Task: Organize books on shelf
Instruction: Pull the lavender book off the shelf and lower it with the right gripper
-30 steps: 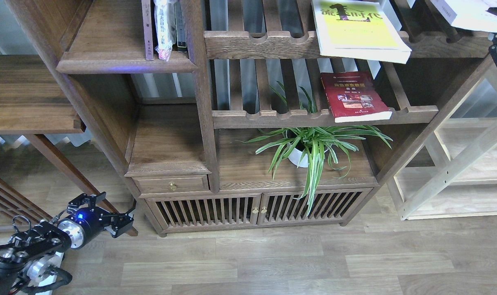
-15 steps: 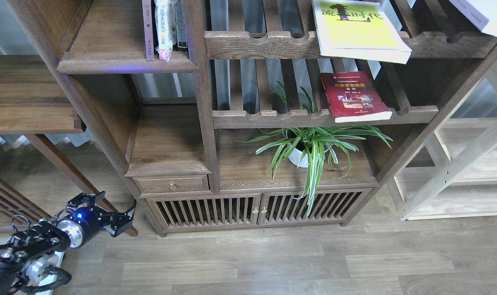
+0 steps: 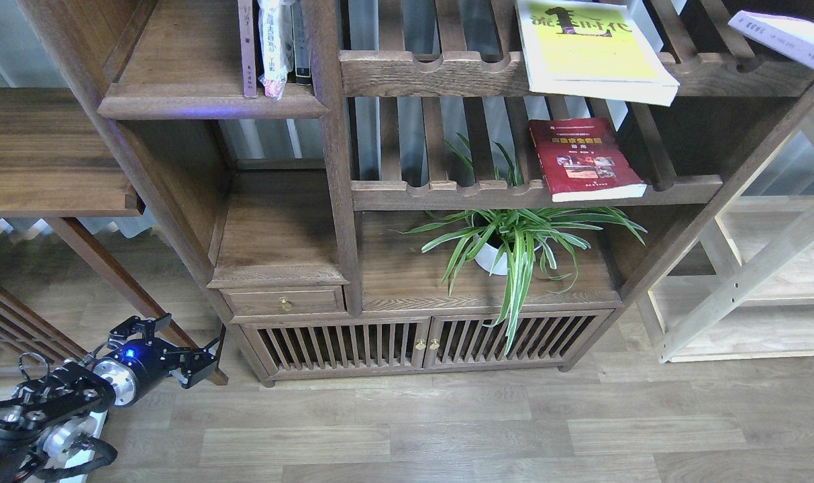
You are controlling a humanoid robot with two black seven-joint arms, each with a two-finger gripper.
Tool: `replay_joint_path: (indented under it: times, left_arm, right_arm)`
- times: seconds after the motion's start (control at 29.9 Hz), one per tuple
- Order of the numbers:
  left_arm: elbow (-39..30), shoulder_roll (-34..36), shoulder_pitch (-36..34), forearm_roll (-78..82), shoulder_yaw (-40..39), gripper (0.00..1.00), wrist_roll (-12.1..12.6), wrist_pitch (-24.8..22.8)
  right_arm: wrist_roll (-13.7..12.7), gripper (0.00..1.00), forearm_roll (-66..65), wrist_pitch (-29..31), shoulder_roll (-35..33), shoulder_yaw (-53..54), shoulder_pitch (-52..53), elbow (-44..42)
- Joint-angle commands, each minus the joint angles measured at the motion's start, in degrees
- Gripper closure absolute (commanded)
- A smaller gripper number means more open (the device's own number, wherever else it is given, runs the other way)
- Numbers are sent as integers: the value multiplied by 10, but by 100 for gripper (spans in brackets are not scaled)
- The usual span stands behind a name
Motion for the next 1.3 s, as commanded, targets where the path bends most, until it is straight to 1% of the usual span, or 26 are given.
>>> replay_joint_path:
  times: [0.0,0.1,0.23,0.4,0.5,0.67,0.77,0.9,1.27]
  left_arm:
    - [0,0,1,0,0,0,0,1]
    - [0,0,1,0,0,0,0,0]
    - [1,0,1,0,0,0,0,1]
    - [1,0,1,0,0,0,0,1]
    - [1,-1,1,-1,0,0,0,2]
    - [1,-1,1,-2,0,0,0,5]
    - [1,-1,1,-2,0,0,0,5]
    - [1,-3,2,-2,0,0,-3,5]
    - [1,-36,1,0,4,0,-3,4]
  right_arm:
    - [0,99,25,12,-5,11,6,2]
    - [0,99,48,30,-17,36,6,2]
    - [0,99,76,85,-44,73,6,5]
    - [0,99,77,122,-68,77,7,10]
    - [0,98,78,167,-84,77,9,11]
    - [0,98,107,216,-116,77,10,11]
    - [0,98,113,245,-118,71,9,10]
    - [0,97,112,256,-118,39,9,8]
    - [0,97,85,250,-118,-65,6,5]
